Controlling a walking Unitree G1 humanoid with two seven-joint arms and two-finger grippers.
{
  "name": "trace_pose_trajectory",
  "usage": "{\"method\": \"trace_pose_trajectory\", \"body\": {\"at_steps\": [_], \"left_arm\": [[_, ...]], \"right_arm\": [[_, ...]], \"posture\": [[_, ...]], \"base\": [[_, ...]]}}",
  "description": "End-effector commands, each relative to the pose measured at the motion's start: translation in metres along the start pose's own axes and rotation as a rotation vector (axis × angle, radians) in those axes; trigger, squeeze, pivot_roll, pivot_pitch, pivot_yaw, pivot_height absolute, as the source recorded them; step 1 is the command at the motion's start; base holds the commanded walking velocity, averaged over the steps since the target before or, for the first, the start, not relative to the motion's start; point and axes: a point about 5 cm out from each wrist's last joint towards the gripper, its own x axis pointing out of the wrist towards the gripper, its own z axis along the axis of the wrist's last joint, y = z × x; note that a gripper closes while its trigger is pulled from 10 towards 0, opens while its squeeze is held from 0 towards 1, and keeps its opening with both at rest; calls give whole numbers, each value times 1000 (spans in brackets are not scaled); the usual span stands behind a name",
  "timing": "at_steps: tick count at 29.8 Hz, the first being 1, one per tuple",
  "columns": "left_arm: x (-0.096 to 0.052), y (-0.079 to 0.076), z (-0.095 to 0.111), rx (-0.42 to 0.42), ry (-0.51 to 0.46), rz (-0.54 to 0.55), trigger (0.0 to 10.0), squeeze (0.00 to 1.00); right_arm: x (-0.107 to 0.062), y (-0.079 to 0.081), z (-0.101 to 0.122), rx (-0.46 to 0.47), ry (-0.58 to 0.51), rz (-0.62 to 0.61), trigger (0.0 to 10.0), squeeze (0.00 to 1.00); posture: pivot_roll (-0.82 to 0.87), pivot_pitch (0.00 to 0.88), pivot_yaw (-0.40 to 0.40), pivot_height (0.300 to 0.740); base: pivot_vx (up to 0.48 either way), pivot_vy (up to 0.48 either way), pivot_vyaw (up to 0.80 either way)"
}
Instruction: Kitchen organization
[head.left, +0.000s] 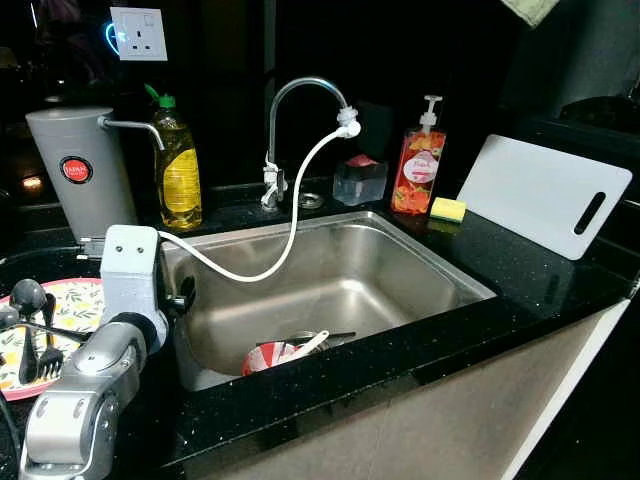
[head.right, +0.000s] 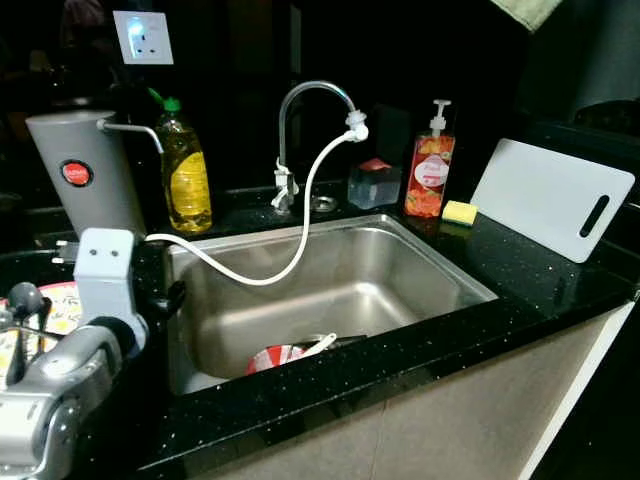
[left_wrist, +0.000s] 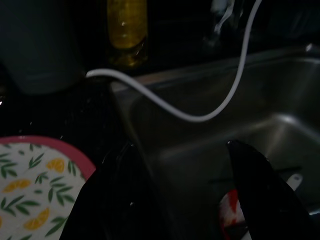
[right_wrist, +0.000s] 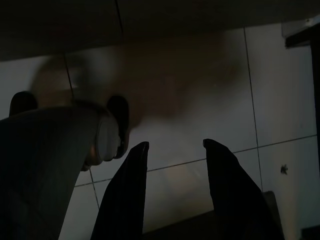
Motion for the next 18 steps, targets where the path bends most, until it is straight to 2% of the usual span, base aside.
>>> {"method": "trace_pose_trajectory", "body": {"at_steps": [1,3,18], "left_arm": [[0,-2,8,-19,-47,-12,10000,0],[-1,-1,10,-31,-78,-6,10000,0],[-1,-3,5,5,-54,-8,10000,0]], "right_arm": [[-1,-3,-4,1,13,-8,10000,0],[-1,-3,-4,0,14,-8,10000,0],[-2,-3,-5,-3,14,-6,10000,0]], "posture": [[-36,2,-28,740],[-35,0,-31,740],[-44,6,-28,740]], "base": [[0,0,0],[0,0,0],[0,0,0]]}}
